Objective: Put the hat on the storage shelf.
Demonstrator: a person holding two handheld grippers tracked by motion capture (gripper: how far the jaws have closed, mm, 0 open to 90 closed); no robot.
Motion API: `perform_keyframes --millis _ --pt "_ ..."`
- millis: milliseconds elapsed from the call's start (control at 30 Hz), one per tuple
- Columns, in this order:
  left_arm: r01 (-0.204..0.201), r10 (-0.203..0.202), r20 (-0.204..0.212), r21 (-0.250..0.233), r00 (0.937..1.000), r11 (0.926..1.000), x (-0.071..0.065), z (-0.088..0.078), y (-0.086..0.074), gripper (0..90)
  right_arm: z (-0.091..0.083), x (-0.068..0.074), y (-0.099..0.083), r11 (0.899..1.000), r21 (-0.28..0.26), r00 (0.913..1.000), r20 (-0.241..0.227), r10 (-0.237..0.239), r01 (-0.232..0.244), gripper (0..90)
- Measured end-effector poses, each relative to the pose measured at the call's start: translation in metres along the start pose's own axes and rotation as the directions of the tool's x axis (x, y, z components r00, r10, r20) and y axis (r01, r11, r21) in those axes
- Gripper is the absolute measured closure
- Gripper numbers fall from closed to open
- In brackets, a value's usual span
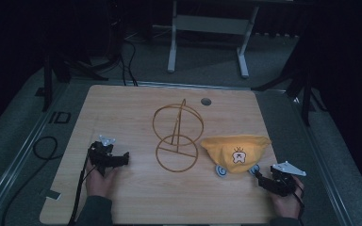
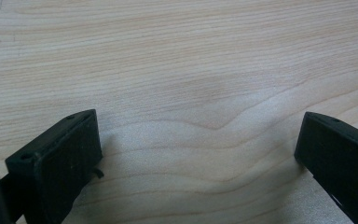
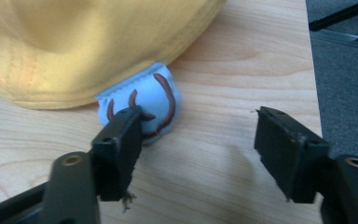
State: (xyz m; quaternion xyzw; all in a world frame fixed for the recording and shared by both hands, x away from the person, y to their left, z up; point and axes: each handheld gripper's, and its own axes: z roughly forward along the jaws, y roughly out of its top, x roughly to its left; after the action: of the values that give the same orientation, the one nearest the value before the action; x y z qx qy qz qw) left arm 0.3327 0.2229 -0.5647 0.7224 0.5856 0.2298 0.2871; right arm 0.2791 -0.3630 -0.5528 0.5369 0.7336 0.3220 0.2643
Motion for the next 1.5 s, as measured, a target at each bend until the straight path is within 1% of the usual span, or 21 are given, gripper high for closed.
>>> perform_keyframes --millis 67,100,133,167,200,233,267,367,400,500,700,733,933,1033,1367,1400,1500 --pt "-0.001 0.001 0.0 0.001 1.0 1.0 0.0 0.0 0.0 0.4 -0.002 0.001 0.001 1.0 -0.017 1.0 -0.004 -0.003 0.003 39.6" --pt "-0.001 0.001 0.0 0.001 1.0 1.0 0.0 0.0 0.0 0.4 -0.004 0.002 0.002 1.0 -0.024 0.9999 -0.01 0.004 -0.004 41.0" --pt "0.0 0.0 0.0 0.0 1.0 1.0 0.0 0.0 0.0 0.4 -0.006 0.001 0.003 0.999 -0.033 0.9996 -0.023 0.014 -0.015 41.6" --pt "0.0 0.0 0.0 0.0 1.0 1.0 0.0 0.0 0.0 0.4 -0.006 0.001 0.003 0.999 -0.033 0.9996 -0.023 0.014 -0.015 41.6" --pt "0.0 0.0 0.0 0.0 1.0 1.0 0.0 0.0 0.0 0.4 -0.009 0.001 0.006 0.998 -0.045 0.9987 -0.041 0.03 -0.032 43.1" --pt "0.0 0.0 0.0 0.0 1.0 1.0 0.0 0.0 0.0 0.4 -0.01 0.0 0.006 0.998 -0.049 0.9985 -0.043 0.034 -0.036 43.8" --pt "0.0 0.0 0.0 0.0 1.0 1.0 0.0 0.0 0.0 0.4 -0.012 0.0 0.007 0.998 -0.05 0.9978 -0.055 0.036 -0.039 43.7" --pt "-0.001 0.001 0.0 0.001 1.0 1.0 0.0 0.0 0.0 0.4 -0.012 0.001 0.007 0.998 -0.051 0.9978 -0.057 0.034 -0.037 43.7" --pt "-0.001 0.001 0.0 0.001 1.0 1.0 0.0 0.0 0.0 0.4 -0.015 0.002 0.008 0.998 -0.054 0.997 -0.074 0.023 -0.027 45.5" --pt "-0.001 0.001 0.0 0.001 1.0 1.0 0.0 0.0 0.0 0.4 -0.015 0.003 0.008 0.998 -0.056 0.9958 -0.091 0.014 -0.02 46.7" --pt "0.0 0.0 0.0 0.0 1.0 1.0 0.0 0.0 0.0 0.4 -0.012 0.007 0.006 0.999 -0.045 0.9935 -0.112 -0.018 0.013 42.2" --pt "-0.001 0.001 0.0 0.001 1.0 1.0 0.0 0.0 0.0 0.4 -0.01 0.007 0.006 0.999 -0.041 0.9923 -0.122 -0.023 0.018 41.2" --pt "-0.001 0.001 0.0 0.001 1.0 1.0 0.0 0.0 0.0 0.4 -0.004 0.012 0.005 0.999 -0.01 0.9911 -0.123 -0.05 0.05 38.8" --pt "-0.001 0.001 0.0 0.0 1.0 1.0 0.0 0.0 0.0 0.4 -0.001 0.014 0.005 0.998 0.007 0.9915 -0.111 -0.068 0.07 38.8" --pt "-0.001 0.001 0.001 0.001 1.0 1.0 0.0 0.0 0.0 0.4 0.008 0.017 0.007 0.992 0.031 0.987 -0.108 -0.119 0.123 39.8" --pt "0.0 0.0 0.0 0.0 1.0 1.0 0.0 0.0 0.0 0.4 0.009 0.017 0.008 0.992 0.031 0.9869 -0.111 -0.118 0.122 41.0" --pt "-0.001 0.001 0.0 0.001 1.0 1.0 0.0 0.0 0.0 0.4 0.01 0.016 0.009 0.993 0.032 0.9841 -0.139 -0.111 0.116 46.6"
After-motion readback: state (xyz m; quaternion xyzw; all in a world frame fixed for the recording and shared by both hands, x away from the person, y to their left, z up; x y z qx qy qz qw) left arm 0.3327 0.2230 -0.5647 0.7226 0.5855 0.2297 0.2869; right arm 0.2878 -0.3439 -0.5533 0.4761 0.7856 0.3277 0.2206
